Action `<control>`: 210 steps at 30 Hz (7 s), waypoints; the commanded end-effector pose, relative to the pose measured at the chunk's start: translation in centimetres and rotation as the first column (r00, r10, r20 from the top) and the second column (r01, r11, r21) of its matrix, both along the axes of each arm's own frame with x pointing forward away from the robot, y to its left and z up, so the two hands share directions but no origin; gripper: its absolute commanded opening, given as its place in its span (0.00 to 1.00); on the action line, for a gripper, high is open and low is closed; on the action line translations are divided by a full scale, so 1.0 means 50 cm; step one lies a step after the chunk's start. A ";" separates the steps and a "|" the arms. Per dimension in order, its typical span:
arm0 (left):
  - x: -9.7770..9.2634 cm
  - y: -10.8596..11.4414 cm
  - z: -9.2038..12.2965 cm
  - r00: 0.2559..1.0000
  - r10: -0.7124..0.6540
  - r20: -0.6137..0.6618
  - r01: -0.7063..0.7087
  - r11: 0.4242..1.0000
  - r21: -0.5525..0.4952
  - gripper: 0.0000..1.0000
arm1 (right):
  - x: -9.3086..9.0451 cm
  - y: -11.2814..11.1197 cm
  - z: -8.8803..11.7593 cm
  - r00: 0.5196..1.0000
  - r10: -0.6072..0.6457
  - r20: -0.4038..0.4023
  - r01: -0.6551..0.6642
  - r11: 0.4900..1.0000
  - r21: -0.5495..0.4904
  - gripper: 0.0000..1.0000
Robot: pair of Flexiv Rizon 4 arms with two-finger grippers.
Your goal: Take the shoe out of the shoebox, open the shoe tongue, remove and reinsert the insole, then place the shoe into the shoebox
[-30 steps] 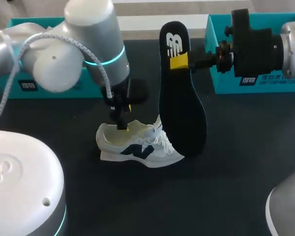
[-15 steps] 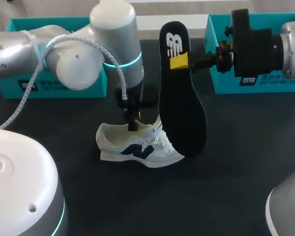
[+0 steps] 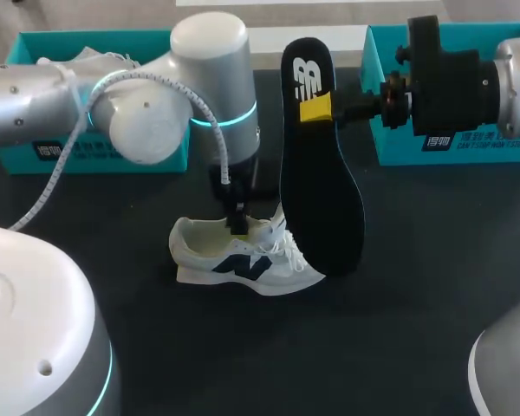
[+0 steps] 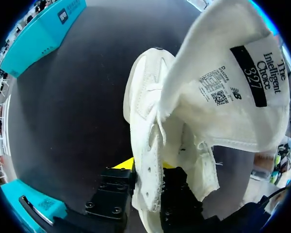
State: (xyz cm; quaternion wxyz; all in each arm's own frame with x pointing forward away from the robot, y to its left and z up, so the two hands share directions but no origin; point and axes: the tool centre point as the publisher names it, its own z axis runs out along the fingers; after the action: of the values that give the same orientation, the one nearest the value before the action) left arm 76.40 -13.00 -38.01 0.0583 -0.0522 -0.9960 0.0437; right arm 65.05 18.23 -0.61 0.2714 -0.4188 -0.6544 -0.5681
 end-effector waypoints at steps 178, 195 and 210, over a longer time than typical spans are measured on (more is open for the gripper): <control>0.124 0.012 0.510 0.130 -0.659 0.741 0.991 0.084 -0.099 1.00 | 0.314 -0.139 -0.101 0.772 -0.488 -0.407 0.501 0.861 -0.081 0.00; 0.089 0.018 0.535 0.127 -0.273 0.954 0.992 0.036 -0.122 1.00 | 0.432 -0.101 -0.143 0.730 -0.431 -0.530 0.500 0.866 -0.016 0.00; 0.109 -0.021 0.524 0.145 0.002 0.989 0.982 0.123 -0.144 1.00 | 0.495 0.002 -0.158 0.743 -0.239 -0.625 0.380 0.919 0.101 0.00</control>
State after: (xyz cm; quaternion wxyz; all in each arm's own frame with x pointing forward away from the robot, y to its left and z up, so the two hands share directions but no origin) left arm 82.32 -13.02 -10.84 -0.3876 -0.5692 -0.5933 0.4169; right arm 87.93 15.22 -7.62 0.4015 -0.6563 -0.3877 -0.5077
